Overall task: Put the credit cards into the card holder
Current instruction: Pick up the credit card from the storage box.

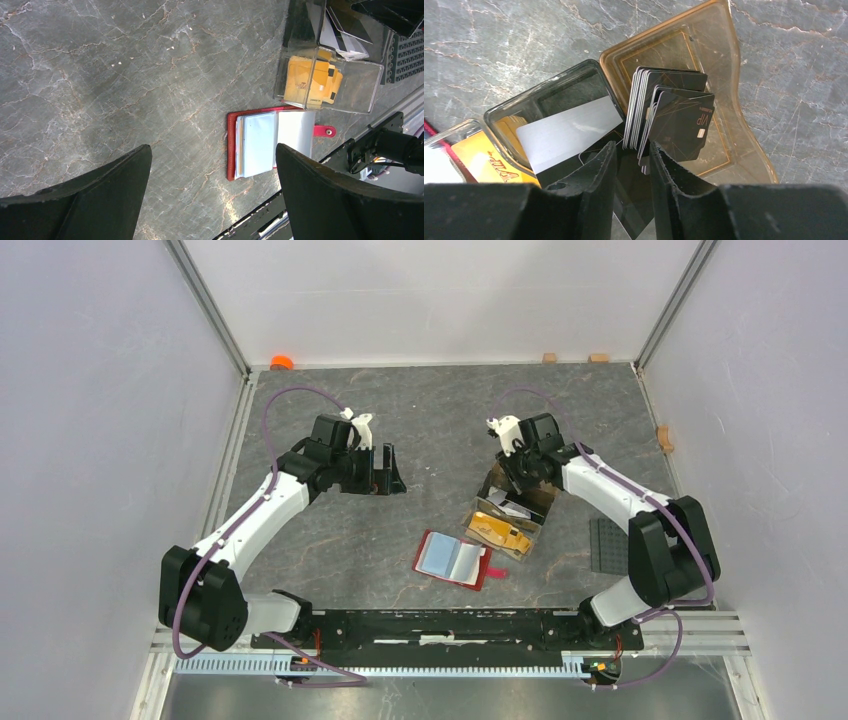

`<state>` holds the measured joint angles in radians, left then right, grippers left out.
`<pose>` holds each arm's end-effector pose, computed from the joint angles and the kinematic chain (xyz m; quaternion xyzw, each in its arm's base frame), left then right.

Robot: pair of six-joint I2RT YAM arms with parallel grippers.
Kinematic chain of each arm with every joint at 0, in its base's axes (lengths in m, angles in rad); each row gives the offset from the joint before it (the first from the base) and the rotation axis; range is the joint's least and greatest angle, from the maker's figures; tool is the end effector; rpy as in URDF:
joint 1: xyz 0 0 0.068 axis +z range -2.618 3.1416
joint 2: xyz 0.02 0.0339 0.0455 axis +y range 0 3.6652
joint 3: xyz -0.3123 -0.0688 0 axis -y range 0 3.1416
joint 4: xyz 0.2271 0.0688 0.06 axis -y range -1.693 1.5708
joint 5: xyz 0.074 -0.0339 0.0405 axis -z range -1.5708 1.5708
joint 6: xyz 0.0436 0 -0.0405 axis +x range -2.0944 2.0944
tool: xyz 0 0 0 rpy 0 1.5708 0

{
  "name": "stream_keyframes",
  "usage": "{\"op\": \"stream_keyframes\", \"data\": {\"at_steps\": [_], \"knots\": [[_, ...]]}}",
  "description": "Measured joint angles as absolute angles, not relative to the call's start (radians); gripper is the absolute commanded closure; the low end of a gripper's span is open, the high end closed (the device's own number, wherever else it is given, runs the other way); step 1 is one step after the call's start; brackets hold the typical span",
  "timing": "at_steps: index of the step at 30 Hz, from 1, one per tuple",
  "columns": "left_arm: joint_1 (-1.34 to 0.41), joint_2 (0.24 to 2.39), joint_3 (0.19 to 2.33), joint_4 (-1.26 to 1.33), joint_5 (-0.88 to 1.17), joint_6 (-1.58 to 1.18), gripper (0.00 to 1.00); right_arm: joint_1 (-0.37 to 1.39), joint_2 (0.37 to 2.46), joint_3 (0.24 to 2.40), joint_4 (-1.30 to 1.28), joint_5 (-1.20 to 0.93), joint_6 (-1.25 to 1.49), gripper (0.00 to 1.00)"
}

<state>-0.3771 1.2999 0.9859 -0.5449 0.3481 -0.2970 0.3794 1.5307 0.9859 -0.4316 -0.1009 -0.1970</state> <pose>0.2233 -0.1044 0.3143 0.0973 0.9200 -0.2667 0.2702 0.2757 0.1146 0.2619 -0.2856 0.9114 0.0747 0.2869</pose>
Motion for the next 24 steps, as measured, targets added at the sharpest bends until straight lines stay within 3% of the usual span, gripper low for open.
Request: {"op": "stream_keyframes", "data": {"at_steps": [3,9,19,24], "knots": [[-0.377,1.3,0.986,-0.545,0.349,-0.297,0.0,0.38,1.531,0.977,-0.421,-0.08,-0.2,0.69],[-0.377,1.3,0.986,-0.545,0.35,-0.297,0.0,0.381,1.53,0.966,-0.395,-0.054,-0.211,0.86],[-0.377,1.3,0.986,-0.545,0.35,-0.297,0.0,0.389,1.498,0.967,-0.427,-0.021,-0.202,0.99],[-0.377,1.3,0.986,-0.545,0.35,-0.297,0.0,0.388,1.454,0.986,-0.473,0.013,-0.186,0.99]]}}
